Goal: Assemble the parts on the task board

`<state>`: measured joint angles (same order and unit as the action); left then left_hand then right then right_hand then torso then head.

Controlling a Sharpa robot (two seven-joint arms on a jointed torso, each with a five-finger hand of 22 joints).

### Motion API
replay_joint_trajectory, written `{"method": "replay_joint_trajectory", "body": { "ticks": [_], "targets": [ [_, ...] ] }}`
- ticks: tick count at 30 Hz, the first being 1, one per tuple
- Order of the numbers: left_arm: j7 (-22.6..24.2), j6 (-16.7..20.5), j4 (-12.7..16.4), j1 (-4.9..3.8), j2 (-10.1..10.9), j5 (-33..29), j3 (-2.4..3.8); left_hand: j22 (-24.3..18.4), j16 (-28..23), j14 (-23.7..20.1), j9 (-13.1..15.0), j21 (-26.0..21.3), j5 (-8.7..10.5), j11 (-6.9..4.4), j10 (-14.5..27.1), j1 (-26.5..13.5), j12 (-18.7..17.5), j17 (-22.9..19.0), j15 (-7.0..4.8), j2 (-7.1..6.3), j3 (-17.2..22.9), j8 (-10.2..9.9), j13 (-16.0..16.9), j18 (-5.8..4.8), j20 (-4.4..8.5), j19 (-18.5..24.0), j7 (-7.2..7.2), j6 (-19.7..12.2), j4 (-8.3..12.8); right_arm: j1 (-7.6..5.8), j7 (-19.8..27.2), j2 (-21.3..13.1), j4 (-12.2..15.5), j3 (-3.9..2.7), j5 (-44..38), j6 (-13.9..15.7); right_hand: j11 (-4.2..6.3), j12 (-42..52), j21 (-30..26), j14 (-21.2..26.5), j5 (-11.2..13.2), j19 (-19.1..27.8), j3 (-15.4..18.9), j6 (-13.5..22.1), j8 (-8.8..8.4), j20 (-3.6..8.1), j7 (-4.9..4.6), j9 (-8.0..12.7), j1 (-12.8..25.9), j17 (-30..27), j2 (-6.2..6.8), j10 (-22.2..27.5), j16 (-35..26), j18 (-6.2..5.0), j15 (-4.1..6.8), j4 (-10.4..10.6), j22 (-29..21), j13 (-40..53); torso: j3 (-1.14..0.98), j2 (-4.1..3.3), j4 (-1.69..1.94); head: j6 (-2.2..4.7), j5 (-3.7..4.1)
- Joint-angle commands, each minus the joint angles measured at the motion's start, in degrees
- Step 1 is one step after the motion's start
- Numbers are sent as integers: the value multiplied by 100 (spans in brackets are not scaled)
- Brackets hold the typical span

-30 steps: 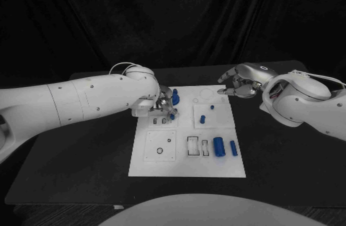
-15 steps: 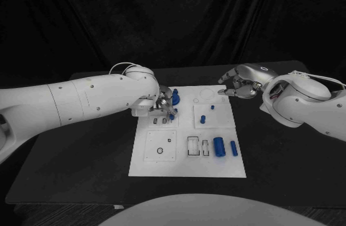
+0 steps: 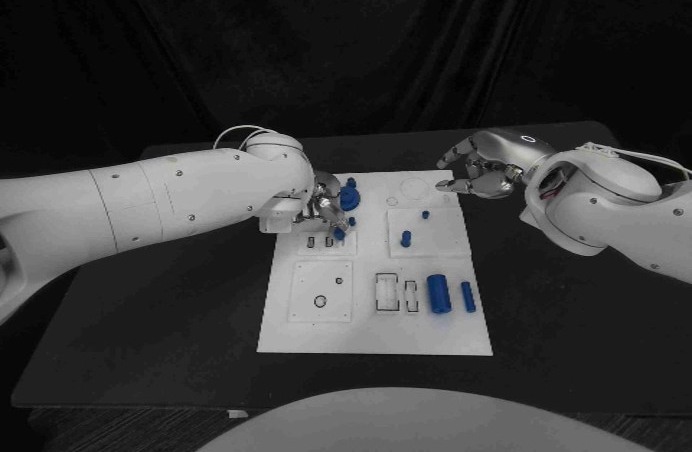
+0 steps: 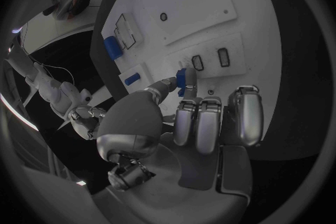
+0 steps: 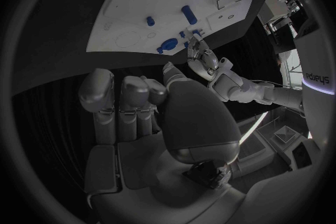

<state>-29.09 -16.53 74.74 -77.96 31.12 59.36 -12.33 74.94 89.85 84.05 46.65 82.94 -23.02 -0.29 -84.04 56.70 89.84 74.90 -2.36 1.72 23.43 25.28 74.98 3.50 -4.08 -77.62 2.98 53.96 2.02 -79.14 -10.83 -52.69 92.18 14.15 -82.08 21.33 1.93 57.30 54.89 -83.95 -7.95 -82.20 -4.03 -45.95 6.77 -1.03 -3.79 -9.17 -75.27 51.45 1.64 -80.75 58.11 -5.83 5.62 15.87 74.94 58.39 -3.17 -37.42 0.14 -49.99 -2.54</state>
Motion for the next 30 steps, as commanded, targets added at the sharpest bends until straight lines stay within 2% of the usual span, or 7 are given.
{"method": "replay_joint_trajectory", "body": {
  "ticks": [1, 5, 14, 26, 30],
  "targets": [
    [98, 84, 30, 9, 38, -12, 5, 511, 15, 595, 32, -30, -28, -45, -596, -67, 16, 1510, -49, -3, 277, -32, 1502, -6, 44, -8, -24, 0, 228, 17, -5, 2, -1, -4, -12, -51, 2, -37, -39, -71, -20, 34, 26, -41, 32, -9, -1, 8, -2, -7, -78, 45, -35, 7, -31, 0, 739, -25, 0, 1, 3, -1, 7],
    [35, 156, 98, 9, 137, -12, 5, 523, 15, 595, 106, -39, -77, -49, -596, -166, 16, 1510, -52, -34, 464, -39, 1502, -7, 46, -14, -26, 16, 314, 18, -10, -1, 1, -4, -12, -57, -1, -99, -49, -67, -19, 37, 30, -44, 32, -11, -3, 14, -5, -16, -85, 68, -43, 5, -33, -1, 737, -81, 0, 0, 1, -1, 2],
    [-188, 287, 265, 9, 355, -12, 5, 538, 15, 595, 168, -42, -98, -56, -596, -290, 16, 1510, -60, -53, 597, -39, 1502, -8, 51, -31, -31, 58, 353, 19, -17, -8, 4, -4, -12, -88, -3, -170, -50, -64, -19, 38, 34, -46, 30, -14, -5, 22, -10, -24, -90, 92, -50, 6, -35, -2, 737, -144, -4, 6, 1, -1, -35],
    [-404, 460, 380, 9, 483, -12, 4, 566, 15, 595, 194, -34, -108, -68, -596, -407, 16, 1510, -73, -58, 703, -76, 1502, -15, 61, -73, -39, 95, 373, 21, -10, 20, -4, -4, -12, -131, -5, -265, -64, -61, -20, 42, 38, -47, 28, -16, -7, 31, -20, -35, -97, 123, -58, 4, -38, -6, 733, -230, -5, 6, 17, -1, -54],
    [-457, 477, 401, 9, 507, -120, 4, 576, 15, 595, 193, -36, -117, -82, -596, -491, 16, 1510, -88, -72, 781, -123, 1502, -18, 74, -96, -51, 150, 402, 21, -11, 20, -5, -4, -12, -141, -6, -292, -65, -60, -21, 42, 40, -48, 27, -17, -7, 34, -24, -39, -99, 131, -62, 4, -38, -7, 733, -255, -1, -3, 8, -1, -75]
  ]
}}
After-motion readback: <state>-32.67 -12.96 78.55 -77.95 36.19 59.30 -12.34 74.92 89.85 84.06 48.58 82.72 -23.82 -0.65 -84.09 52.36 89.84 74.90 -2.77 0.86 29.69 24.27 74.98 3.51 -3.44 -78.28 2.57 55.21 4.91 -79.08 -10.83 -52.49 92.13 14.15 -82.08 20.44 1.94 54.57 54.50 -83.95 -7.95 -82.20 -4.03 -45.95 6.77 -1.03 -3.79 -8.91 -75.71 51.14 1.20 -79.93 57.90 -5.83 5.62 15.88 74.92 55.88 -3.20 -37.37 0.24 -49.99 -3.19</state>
